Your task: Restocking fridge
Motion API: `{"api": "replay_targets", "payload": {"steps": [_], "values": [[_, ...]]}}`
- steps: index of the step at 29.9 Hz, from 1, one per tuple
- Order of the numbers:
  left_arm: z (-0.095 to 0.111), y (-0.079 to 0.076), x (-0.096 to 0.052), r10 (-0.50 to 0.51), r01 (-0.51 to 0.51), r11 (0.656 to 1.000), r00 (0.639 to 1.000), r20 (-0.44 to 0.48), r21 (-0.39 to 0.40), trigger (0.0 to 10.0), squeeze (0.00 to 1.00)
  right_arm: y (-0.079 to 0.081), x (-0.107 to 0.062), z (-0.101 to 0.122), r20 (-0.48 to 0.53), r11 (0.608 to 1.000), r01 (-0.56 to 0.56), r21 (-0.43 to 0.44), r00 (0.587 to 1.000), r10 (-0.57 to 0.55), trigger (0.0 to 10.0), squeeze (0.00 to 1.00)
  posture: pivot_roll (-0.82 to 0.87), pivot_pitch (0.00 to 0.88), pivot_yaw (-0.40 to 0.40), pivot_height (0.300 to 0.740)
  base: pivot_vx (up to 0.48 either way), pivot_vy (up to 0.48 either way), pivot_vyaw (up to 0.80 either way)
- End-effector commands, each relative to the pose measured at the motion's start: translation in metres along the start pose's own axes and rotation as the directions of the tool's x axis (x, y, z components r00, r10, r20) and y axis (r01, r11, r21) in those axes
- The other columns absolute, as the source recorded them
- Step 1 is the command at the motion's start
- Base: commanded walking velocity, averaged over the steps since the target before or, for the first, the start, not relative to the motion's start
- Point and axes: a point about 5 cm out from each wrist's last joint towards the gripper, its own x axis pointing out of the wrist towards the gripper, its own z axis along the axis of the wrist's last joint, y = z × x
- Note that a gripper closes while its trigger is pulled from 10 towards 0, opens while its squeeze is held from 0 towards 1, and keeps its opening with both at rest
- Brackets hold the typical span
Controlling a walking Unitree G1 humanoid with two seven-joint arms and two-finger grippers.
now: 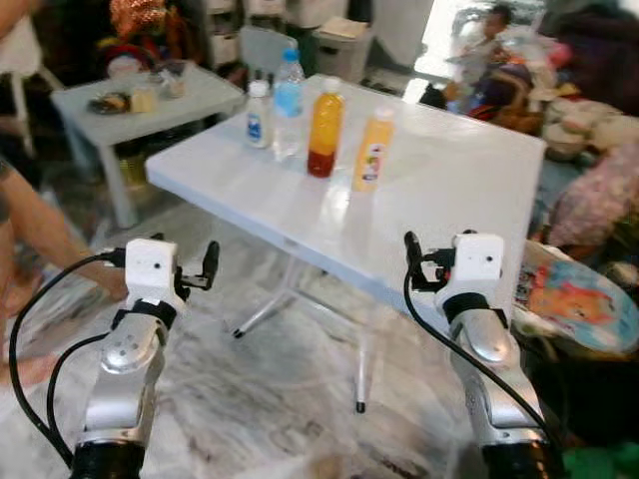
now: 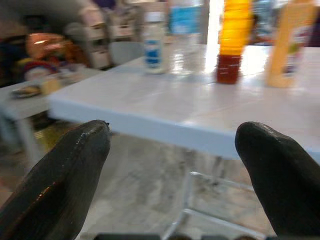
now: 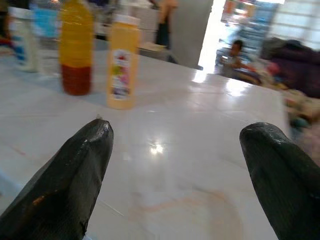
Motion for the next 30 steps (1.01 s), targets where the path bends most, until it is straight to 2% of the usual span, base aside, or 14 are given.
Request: {"api": "replay_targets", "payload": {"steps": [1,10,18,22,30], "values": [[0.005,-0.009,0.003,-0.043,0.042,0.999,0.999,0.023,0.007,10.0,0.0,-0.005,0.0,0.0,-0.001,1.0,0.024,0.0,1.0,-0.024,10.0,0.0,0.01,0.0,-0.054,0.74,0.394,0.274,-0.8],[0.005,-0.016,0.003,-0.082,0.082,0.997,0.996,0.033,0.008,10.0,0.0,-0.005,0.0,0.0,0.002,1.0,0.025,0.003,1.0,-0.025,10.0,0.0,0.01,0.0,-0.053,0.74,0.477,0.0,-0.8],[0.005,-0.015,0.004,-0.065,0.065,0.998,0.997,0.032,-0.008,10.0,0.0,-0.003,0.001,0.002,0.013,1.0,0.014,-0.003,1.0,-0.014,10.0,0.0,0.01,0.0,-0.055,0.74,0.48,0.0,0.0],[0.004,-0.014,0.004,-0.047,0.048,0.998,0.999,0.024,-0.03,10.0,0.0,0.003,0.0,0.006,0.04,0.999,-0.049,-0.014,0.998,0.049,10.0,0.0,0.01,0.0,-0.056,0.74,0.438,0.124,0.0],[0.004,-0.013,0.005,-0.043,0.044,0.998,0.999,0.024,-0.033,10.0,0.0,0.006,-0.001,0.007,0.05,0.998,-0.063,-0.029,0.997,0.064,10.0,0.0,0.01,0.0,-0.057,0.74,0.367,0.307,0.57]]}}
